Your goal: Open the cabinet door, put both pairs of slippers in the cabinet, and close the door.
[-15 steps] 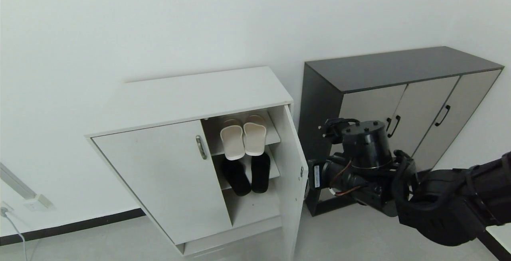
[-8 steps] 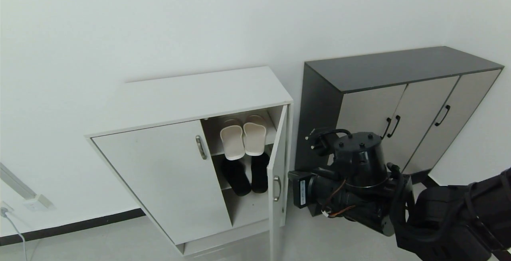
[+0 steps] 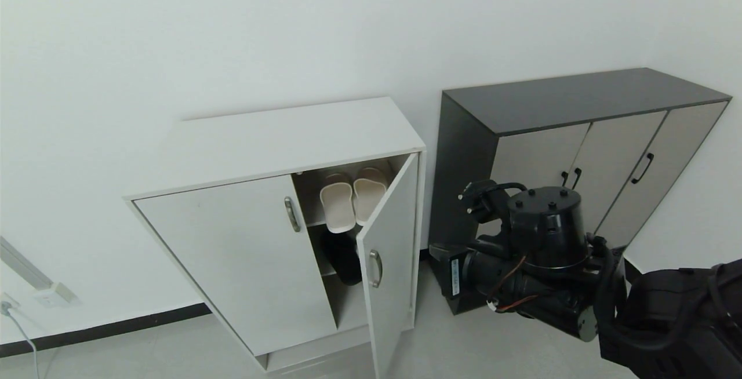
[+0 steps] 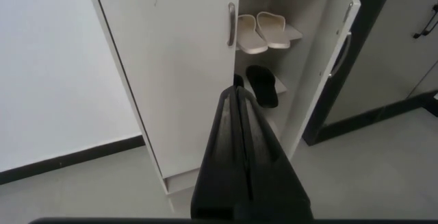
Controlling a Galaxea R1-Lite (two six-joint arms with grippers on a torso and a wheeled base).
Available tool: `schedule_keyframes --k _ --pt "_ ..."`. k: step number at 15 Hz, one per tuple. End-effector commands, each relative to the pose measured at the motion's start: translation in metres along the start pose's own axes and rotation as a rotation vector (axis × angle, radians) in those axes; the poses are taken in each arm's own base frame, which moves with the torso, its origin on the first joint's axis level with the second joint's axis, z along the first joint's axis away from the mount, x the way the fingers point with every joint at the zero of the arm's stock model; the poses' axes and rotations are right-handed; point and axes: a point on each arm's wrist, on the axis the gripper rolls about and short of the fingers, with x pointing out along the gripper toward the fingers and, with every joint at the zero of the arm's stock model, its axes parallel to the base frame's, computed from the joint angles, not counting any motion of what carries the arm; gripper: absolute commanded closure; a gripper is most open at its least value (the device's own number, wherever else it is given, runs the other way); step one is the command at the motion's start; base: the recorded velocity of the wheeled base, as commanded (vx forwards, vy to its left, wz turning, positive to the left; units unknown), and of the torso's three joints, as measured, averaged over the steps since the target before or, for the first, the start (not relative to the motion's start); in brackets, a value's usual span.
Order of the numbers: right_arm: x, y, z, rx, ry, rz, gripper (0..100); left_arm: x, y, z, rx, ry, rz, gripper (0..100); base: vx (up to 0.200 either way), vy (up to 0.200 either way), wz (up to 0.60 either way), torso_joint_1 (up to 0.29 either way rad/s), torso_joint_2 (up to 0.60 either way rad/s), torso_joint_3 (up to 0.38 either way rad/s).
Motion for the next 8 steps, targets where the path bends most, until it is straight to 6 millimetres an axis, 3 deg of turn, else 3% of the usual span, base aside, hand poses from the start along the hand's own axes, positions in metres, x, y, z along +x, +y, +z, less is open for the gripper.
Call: schedule_keyframes --k 1,6,8 --pt "-0.0019 0.0001 0.0005 -0.009 -0.004 0.001 100 0.0000 0.0000 0.0000 0.000 0.000 0.000 100 0.000 0.000 0.60 -0.002 0.01 0.002" --pt "-0.0017 -0.0013 -0.0010 -0.021 0.000 -0.004 100 0.0000 0.0000 0.0000 0.000 0.000 0.000 100 0.000 0.000 0.60 -0.001 0.00 0.003" --pt "-0.0027 -0.0040 -0.0008 -0.023 -0.001 -0.008 100 0.0000 0.0000 0.0000 0.001 0.000 0.000 100 0.000 0.000 0.00 0.000 0.00 0.000"
